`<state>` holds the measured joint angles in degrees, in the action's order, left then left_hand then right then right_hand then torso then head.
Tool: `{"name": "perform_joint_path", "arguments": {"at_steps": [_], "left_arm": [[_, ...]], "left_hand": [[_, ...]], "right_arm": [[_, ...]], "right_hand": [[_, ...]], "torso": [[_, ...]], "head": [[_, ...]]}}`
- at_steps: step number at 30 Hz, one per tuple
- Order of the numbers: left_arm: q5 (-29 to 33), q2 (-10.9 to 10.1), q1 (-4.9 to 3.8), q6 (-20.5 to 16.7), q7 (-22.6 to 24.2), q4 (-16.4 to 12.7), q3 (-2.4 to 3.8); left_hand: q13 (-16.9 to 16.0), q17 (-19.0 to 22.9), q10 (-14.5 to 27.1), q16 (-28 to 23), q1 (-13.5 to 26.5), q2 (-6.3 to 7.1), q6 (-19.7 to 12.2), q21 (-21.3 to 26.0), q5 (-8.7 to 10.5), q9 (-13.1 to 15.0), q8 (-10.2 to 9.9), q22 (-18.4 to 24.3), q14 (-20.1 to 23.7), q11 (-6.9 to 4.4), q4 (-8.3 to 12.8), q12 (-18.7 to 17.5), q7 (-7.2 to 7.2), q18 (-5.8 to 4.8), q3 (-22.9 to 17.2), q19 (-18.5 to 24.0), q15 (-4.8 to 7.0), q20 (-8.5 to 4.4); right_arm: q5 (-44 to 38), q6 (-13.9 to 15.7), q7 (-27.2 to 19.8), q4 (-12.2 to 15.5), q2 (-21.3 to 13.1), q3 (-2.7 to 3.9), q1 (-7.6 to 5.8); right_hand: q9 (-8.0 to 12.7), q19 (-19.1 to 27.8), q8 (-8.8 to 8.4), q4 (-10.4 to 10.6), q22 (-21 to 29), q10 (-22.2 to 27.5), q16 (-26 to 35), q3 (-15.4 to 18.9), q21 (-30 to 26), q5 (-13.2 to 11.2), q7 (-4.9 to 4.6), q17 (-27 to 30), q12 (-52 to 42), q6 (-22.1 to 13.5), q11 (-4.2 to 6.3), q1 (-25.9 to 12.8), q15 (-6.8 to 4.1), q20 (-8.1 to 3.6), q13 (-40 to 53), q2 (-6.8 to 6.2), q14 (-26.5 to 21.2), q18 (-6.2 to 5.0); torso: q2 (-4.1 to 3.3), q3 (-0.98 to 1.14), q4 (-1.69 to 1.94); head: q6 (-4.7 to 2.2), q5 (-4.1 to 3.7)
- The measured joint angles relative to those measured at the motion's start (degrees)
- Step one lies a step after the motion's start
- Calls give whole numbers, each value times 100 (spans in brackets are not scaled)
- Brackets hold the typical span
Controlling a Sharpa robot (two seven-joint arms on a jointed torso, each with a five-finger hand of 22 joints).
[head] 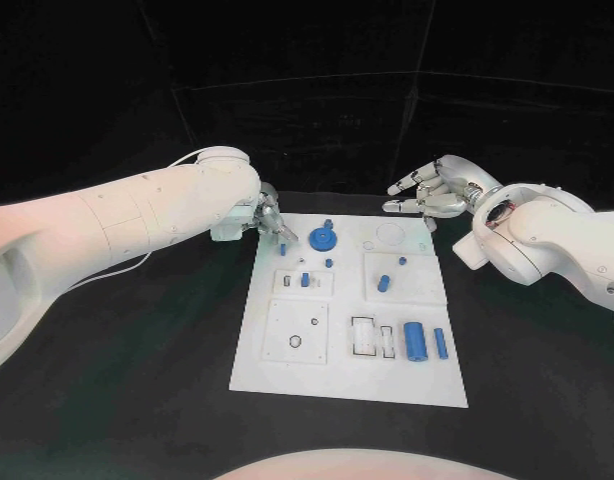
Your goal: Assemble the parts on the task board
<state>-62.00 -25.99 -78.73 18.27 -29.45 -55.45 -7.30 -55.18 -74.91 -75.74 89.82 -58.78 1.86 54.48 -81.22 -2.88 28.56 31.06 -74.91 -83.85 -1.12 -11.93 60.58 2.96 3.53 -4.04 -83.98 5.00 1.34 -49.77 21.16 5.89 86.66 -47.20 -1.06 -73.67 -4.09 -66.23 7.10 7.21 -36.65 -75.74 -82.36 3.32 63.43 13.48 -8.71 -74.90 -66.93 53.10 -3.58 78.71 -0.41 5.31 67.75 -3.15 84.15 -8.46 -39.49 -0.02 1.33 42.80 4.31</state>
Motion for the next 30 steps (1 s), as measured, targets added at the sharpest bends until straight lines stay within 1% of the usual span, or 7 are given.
{"name": "perform_joint_path", "arguments": {"at_steps": [3,17,23,25,27,28,30], "left_arm": [[-2,0,0,46,-1,-5,0],[-6,37,4,198,-3,-10,-1],[-7,48,11,229,-4,2,-3],[-7,48,12,234,-5,4,-3],[-8,50,13,236,-6,4,-3],[-8,51,14,237,-6,3,-3],[-8,53,14,239,-7,1,-3]], "left_hand": [[12,0,0,0,-27,-27,0,22,0,-8,0,0,0,0,24,0,0,0,23,0,0,0],[16,0,0,0,-109,-52,0,22,0,-20,0,0,0,0,40,0,0,1,39,0,0,0],[27,0,0,0,-244,-135,0,22,0,-43,0,0,0,0,58,0,-1,0,55,19,0,18],[32,0,0,0,-320,-194,37,45,0,-52,1,0,0,0,128,0,-4,0,47,19,0,18],[32,0,0,0,-353,-173,41,45,0,-60,1,0,0,0,128,0,-1,0,46,19,0,18],[35,0,0,0,-381,-202,41,45,0,-61,1,0,0,0,142,0,-1,0,32,19,0,18],[36,0,0,0,-381,-202,41,45,0,-63,1,0,0,0,150,0,-1,0,36,19,0,18]], "right_arm": [[0,-1,-1,-3,5,0,0],[0,-5,-5,-7,17,0,0],[0,-6,-7,-8,16,0,0],[0,-7,-7,-12,17,0,0],[0,-8,-7,-16,20,0,0],[0,-8,-7,-16,24,0,0],[0,-9,-7,-17,28,0,0]], "right_hand": [[0,0,0,0,0,0,0,0,0,0,0,0,0,0,0,0,0,0,0,0,0,0],[0,0,0,0,-1,0,0,0,0,0,0,0,0,0,0,0,0,0,1,0,0,0],[0,0,0,0,-1,0,0,0,0,28,0,0,0,0,0,0,0,0,1,0,0,0],[0,0,0,0,-1,0,0,0,0,28,0,0,0,0,0,0,0,0,2,0,0,0],[0,0,0,0,-1,0,0,0,0,27,0,0,0,0,0,0,0,0,2,0,0,0],[0,0,1,0,-1,0,0,0,-1,27,0,0,0,0,0,0,0,0,2,0,0,0],[0,0,21,0,-1,0,0,0,-22,27,0,0,0,0,0,23,0,0,2,23,0,0]], "torso": [[0,0,3],[3,3,1],[3,3,1],[3,3,0],[3,3,0],[3,2,0],[3,2,0]], "head": [[8,-2],[32,13],[45,7],[48,-3],[51,-10],[52,-12],[55,-8]]}}
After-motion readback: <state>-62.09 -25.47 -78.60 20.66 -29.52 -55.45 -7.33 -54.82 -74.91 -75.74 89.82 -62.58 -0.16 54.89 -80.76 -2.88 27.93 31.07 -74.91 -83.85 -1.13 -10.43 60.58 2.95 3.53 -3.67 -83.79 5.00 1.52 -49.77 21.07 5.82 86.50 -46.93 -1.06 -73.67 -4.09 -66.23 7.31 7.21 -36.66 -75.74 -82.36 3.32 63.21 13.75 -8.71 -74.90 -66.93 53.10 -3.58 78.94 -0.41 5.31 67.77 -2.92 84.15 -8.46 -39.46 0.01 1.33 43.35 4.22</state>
